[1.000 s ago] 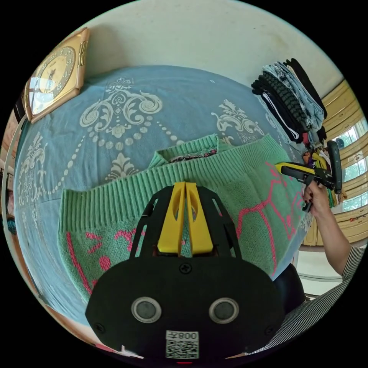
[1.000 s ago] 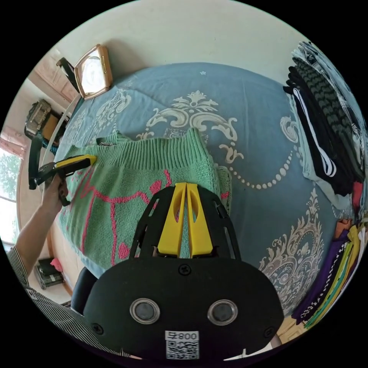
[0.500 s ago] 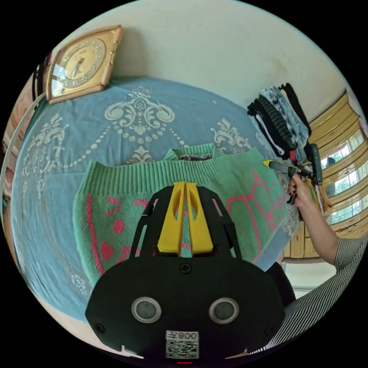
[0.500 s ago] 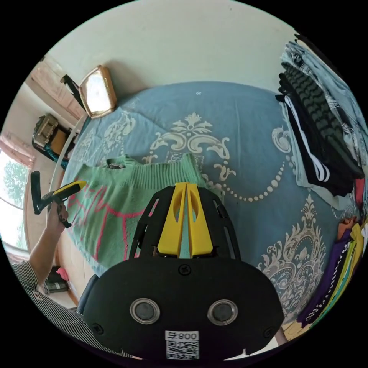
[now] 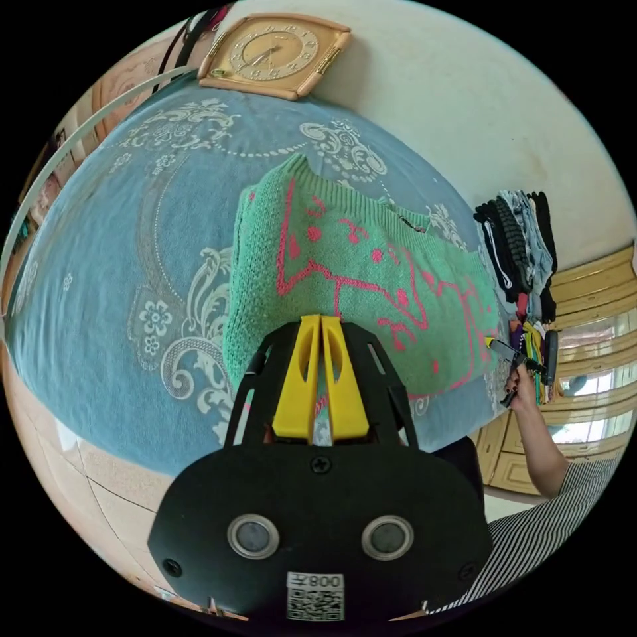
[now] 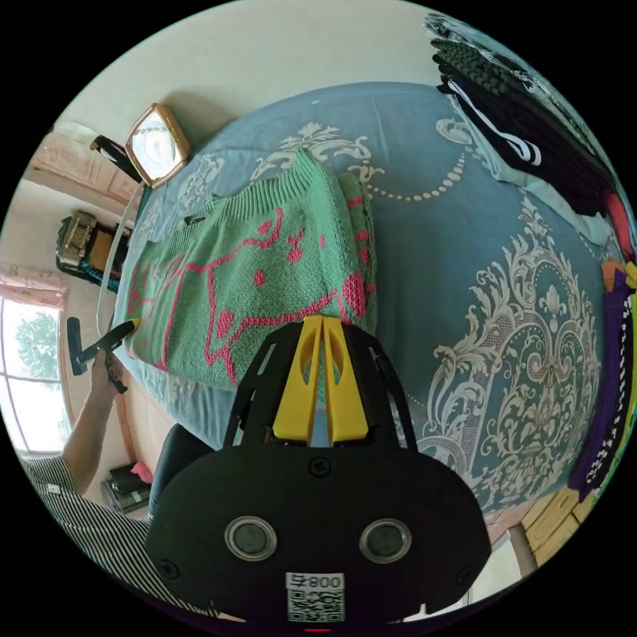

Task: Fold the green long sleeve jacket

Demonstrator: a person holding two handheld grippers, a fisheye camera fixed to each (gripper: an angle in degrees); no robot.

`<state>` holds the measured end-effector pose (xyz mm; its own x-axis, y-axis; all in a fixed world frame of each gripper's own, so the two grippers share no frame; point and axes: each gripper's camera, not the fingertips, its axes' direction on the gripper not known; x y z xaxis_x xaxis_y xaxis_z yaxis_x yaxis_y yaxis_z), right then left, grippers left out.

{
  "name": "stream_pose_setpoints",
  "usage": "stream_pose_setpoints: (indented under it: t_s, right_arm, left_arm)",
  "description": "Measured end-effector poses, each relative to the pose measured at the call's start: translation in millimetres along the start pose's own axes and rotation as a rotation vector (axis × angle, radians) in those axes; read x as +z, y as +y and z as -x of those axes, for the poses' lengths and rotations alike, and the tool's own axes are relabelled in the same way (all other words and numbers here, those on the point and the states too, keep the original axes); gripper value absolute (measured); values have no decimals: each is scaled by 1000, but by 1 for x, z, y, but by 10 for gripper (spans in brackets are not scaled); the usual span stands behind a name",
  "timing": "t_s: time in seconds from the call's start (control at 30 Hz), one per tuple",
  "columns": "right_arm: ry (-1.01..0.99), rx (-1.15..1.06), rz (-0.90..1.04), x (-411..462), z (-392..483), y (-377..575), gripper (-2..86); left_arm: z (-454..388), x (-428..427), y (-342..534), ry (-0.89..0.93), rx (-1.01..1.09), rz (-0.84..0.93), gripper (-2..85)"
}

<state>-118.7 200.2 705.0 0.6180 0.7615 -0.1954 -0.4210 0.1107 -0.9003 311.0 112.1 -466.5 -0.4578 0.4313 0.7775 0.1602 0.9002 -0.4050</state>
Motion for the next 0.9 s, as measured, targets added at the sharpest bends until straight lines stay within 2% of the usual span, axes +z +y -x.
stream_pose_setpoints:
  t_s: [0.2, 0.3, 0.37, 0.47, 0.63, 0.9]
  right_arm:
    - [54, -121, -105, -55, 52, 23, 0]
    - [83, -147, -30, -38, 68, 34, 1]
    - [120, -136, 105, -2, 68, 34, 1]
    - [69, -69, 109, -7, 67, 29, 0]
    - [99, -116, 62, -33, 89, 38, 0]
    - [-93, 53, 19, -42, 76, 76, 0]
  left_arm:
    - [28, -52, 53, 5, 75, -105, 3]
    - [62, -59, 82, 8, 6, -91, 3]
    - [88, -56, 96, 20, -53, -60, 4]
    - [125, -64, 118, 89, -121, -67, 8]
    - [183, -87, 158, 182, -176, -105, 34]
    - [271, -83, 196, 393, -345, -106, 87]
